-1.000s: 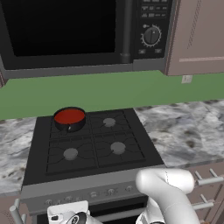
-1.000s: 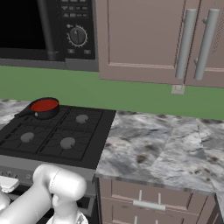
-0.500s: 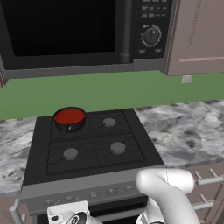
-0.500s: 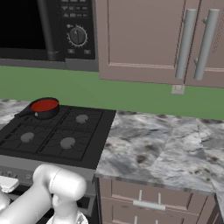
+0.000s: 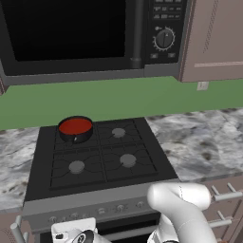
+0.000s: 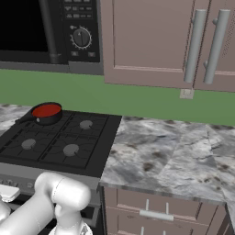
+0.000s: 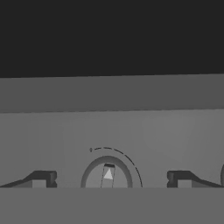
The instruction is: Wait until the marinara sauce is simmered to a deep red color and then turn off the stove.
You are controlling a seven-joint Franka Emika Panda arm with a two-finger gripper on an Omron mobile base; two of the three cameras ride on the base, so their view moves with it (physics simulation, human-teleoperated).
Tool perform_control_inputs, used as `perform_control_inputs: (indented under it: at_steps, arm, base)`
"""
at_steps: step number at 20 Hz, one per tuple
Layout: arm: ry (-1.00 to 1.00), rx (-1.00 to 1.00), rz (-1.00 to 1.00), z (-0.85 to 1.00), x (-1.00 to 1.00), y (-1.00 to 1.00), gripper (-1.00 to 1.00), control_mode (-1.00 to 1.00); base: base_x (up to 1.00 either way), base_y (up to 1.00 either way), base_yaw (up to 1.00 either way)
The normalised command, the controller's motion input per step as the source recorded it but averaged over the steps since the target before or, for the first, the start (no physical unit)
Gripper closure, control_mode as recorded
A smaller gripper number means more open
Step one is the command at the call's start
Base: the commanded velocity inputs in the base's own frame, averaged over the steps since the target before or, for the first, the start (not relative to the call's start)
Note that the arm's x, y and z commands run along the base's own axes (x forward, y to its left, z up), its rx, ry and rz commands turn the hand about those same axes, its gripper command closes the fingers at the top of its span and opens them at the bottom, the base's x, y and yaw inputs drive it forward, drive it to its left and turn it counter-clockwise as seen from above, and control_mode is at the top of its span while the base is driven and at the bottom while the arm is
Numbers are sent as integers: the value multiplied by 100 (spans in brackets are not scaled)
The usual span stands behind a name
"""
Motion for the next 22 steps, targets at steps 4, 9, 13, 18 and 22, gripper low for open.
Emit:
perform_control_inputs:
  at_steps: [4, 9, 13, 18, 22]
  arm:
    - [0, 0, 0, 0, 0, 0, -100, -100]
    - [0, 0, 0, 0, 0, 0, -100, -100]
    - [0, 0, 0, 0, 0, 0, -100, -100]
    - [0, 0, 0, 0, 0, 0, -100, -100]
    - [0, 0, 0, 0, 0, 0, -100, -100]
  base:
    - [0, 0, 0]
    - [0, 0, 0]
    - [0, 0, 0]
    - [0, 0, 0]
    - [0, 0, 0]
